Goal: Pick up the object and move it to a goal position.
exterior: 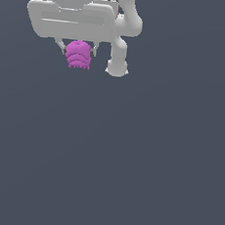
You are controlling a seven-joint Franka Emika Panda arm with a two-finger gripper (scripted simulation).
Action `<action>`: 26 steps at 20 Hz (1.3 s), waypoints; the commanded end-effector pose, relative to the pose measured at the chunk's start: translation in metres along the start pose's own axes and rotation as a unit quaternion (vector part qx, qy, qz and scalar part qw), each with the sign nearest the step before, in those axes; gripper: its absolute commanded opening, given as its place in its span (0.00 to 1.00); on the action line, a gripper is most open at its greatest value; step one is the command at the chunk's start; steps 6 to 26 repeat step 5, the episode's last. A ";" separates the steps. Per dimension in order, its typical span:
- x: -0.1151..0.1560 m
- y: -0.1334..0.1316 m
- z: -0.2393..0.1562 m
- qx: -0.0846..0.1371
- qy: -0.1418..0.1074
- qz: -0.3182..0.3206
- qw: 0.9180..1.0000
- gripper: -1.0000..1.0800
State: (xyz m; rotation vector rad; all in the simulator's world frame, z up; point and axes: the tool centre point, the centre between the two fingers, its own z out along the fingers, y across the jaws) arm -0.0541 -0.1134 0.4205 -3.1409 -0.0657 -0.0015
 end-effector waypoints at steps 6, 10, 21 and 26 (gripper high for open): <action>0.001 0.001 -0.003 0.000 0.000 0.000 1.000 0.00; 0.001 0.001 -0.003 0.000 0.000 0.000 1.000 0.00; 0.001 0.001 -0.003 0.000 0.000 0.000 1.000 0.00; 0.001 0.001 -0.003 0.000 0.000 0.000 1.000 0.00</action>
